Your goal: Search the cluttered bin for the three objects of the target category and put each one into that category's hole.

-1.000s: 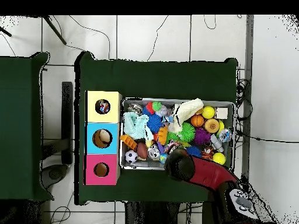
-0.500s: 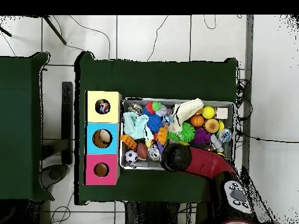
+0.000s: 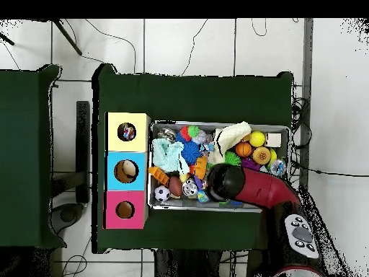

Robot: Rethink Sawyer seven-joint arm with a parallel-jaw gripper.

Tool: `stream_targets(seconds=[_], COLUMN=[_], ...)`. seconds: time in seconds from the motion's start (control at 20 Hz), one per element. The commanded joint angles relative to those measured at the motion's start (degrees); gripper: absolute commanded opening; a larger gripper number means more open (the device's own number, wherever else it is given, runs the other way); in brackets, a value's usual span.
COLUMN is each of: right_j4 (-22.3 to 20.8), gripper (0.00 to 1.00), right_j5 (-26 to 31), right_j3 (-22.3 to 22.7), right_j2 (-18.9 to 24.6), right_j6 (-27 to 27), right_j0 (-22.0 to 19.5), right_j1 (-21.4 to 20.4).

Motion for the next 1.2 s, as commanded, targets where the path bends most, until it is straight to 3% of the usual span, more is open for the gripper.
stream_targets(seconds=[0.05,0.2,0.45,0.8,0.95,1.05,1.2], right_j4=[0.0,-2.2,-5.9,-6.7,-6.9,-8.2,-10.0], gripper=[0.0,0.0,0.0,0.0,0.0,0.0,0.0], right_j5=[12.5,20.1,31.2,34.3,32.6,27.5,5.6], right_j3=[-12.4,-18.9,-29.5,-32.5,-31.7,-30.4,-17.4], right_j2=[4.9,5.3,4.2,4.4,4.4,5.0,8.5], right_j6=[-3.3,-7.6,-9.7,-5.8,-4.5,-6.6,-10.0], right_j0=[-1.8,-1.7,0.4,1.2,1.7,1.6,-3.7], right_j1=[2.8,4.9,8.6,9.6,9.4,9.0,6.3])
